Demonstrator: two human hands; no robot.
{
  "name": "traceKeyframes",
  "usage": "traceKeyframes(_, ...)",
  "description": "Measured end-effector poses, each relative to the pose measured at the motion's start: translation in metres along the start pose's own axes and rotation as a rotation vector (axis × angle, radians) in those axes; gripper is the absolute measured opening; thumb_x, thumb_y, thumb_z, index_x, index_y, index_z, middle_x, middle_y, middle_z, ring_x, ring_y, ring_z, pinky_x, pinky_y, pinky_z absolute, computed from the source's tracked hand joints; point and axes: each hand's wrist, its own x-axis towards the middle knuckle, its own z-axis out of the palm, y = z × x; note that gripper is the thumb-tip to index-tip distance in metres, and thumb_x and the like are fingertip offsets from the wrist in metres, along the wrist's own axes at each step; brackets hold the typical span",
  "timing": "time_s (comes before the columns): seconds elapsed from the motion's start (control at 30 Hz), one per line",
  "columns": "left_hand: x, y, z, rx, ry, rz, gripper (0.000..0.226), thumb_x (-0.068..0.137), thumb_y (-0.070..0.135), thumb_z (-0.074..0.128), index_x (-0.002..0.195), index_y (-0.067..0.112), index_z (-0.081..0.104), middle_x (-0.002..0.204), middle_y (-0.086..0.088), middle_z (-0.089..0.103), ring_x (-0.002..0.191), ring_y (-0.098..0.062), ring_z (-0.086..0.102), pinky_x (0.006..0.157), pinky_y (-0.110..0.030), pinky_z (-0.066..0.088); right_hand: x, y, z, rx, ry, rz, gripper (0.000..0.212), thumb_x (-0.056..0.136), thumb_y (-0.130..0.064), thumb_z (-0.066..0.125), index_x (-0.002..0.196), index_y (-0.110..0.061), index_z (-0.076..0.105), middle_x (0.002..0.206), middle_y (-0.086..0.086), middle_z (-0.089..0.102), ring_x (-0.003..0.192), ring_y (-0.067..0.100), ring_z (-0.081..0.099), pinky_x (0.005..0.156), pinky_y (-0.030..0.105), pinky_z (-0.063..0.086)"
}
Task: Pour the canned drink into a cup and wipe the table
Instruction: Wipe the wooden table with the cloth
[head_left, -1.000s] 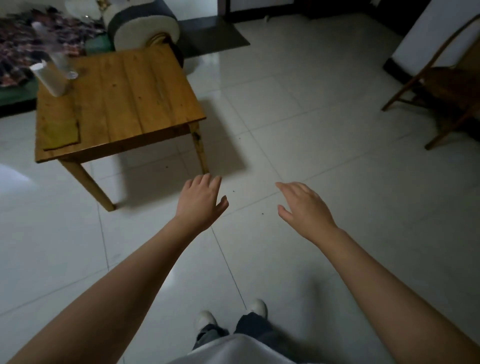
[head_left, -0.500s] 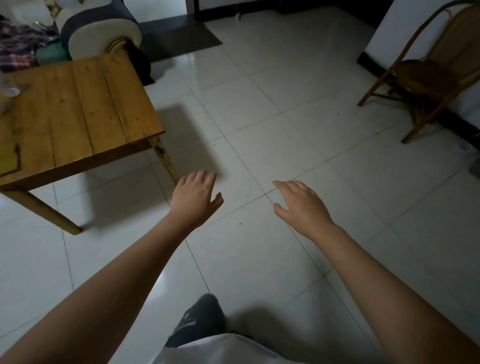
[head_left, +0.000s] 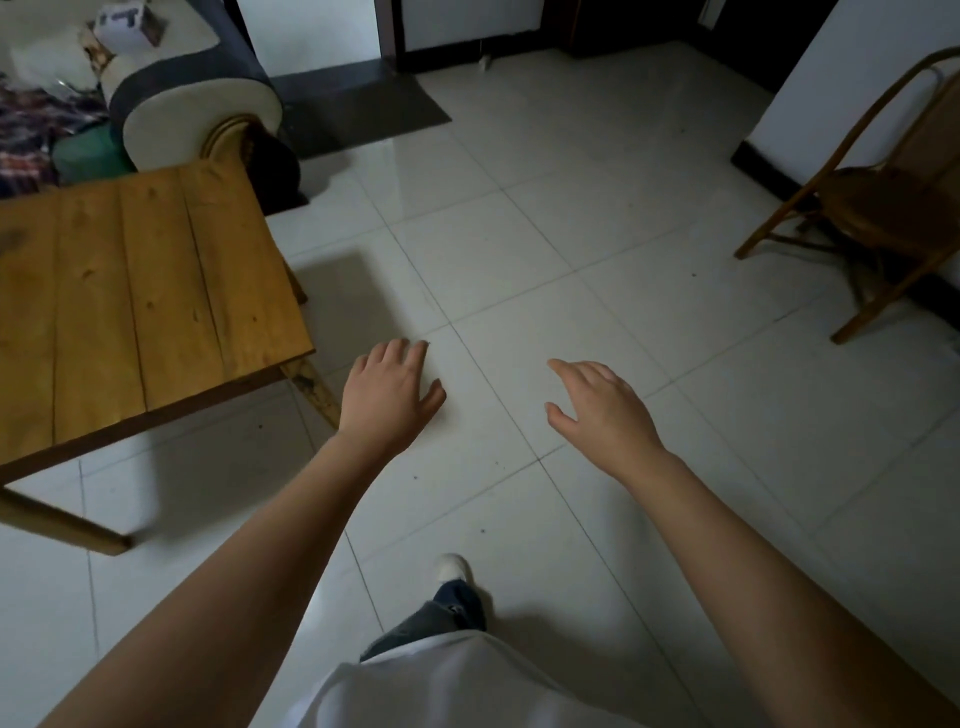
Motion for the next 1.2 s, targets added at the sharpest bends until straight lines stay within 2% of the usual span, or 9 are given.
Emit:
traceKeyframes(0.2, 0.096, -0.018, -0.013, -0.011, 0.004, -0.031, 0.052, 0.092, 0.040, 0.044, 0.135, 0.011, 0.039, 0.132, -0.011, 0.048, 0.122, -0.028, 0.044, 0.101, -0.039, 0.035, 0.101, 0.012, -0.015, 0.023, 0.004, -0.023, 0.051, 0.093, -0.032, 0.044, 0.140, -0.015, 0.032, 0.136, 0.002, 0.047, 0.129, 0.018, 0.035, 0.102, 0.028, 0.029)
traceKeyframes(0.53, 0.240, -0.040, -0.016, 0.020, -0.006, -0.099, 0.053, 0.091, 0.039, 0.046, 0.135, 0.010, 0.038, 0.134, -0.013, 0.047, 0.124, -0.031, 0.043, 0.102, -0.040, 0.035, 0.265, 0.054, -0.033, 0.023, 0.009, -0.100, 0.051, 0.093, -0.031, 0.044, 0.140, -0.014, 0.032, 0.137, 0.004, 0.046, 0.129, 0.018, 0.035, 0.103, 0.029, 0.029)
traceKeyframes(0.9, 0.406, -0.051, -0.028, 0.037, 0.035, -0.332, 0.056, 0.092, 0.042, 0.042, 0.139, 0.013, 0.035, 0.138, -0.009, 0.044, 0.129, -0.026, 0.040, 0.107, -0.041, 0.035, 0.480, 0.099, -0.062, 0.015, -0.050, -0.332, 0.050, 0.093, -0.030, 0.044, 0.140, -0.014, 0.033, 0.137, 0.003, 0.046, 0.129, 0.018, 0.034, 0.102, 0.030, 0.030)
traceKeyframes(1.2, 0.469, -0.092, -0.036, 0.009, 0.079, -0.538, 0.051, 0.092, 0.042, 0.043, 0.134, 0.013, 0.041, 0.133, -0.008, 0.050, 0.124, -0.025, 0.046, 0.105, -0.040, 0.039, 0.609, 0.081, -0.061, 0.012, -0.141, -0.514, 0.050, 0.094, -0.031, 0.044, 0.140, -0.015, 0.032, 0.138, 0.004, 0.045, 0.131, 0.019, 0.033, 0.104, 0.031, 0.028)
